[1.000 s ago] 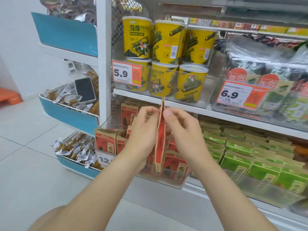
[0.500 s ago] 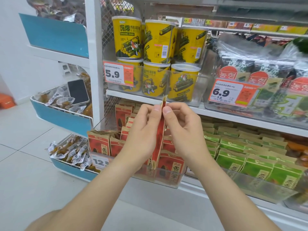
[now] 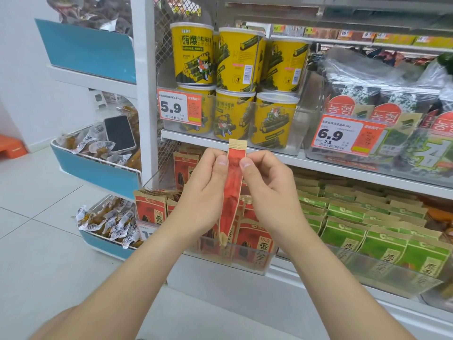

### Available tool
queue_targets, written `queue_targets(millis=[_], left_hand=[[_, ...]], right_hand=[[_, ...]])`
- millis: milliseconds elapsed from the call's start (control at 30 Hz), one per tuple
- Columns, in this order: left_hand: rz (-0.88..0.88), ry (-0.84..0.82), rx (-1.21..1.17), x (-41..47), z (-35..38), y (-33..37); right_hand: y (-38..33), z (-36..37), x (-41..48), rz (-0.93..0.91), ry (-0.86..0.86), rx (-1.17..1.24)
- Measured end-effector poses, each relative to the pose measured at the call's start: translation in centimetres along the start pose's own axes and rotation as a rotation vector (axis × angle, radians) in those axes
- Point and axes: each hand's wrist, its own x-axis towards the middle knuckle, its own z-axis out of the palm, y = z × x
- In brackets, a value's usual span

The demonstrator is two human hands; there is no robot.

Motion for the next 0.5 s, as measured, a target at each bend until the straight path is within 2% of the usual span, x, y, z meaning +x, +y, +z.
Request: queue_targets(millis=[133, 267, 333, 500], left_hand=[[-0.05, -0.024, -0.111, 0.2, -0.1, 0.2], [-0.191, -0.026, -0.305, 0.4, -0.3, 0.0], [-0.248, 0.052, -0.406, 0.6, -0.5, 0.0], [-0.305, 0.288, -0.464, 1.1, -0.9, 0.5]], right_hand=[[0.0, -0.1, 0.3, 0.007, -0.009, 0.078], [0.1, -0.5, 0.2, -0.019, -0.16, 0.036], [0.1, -0.5, 0.0, 0.0, -0.239, -0.027], [-0.3, -0.6, -0.9, 0.139, -0.395, -0.19]])
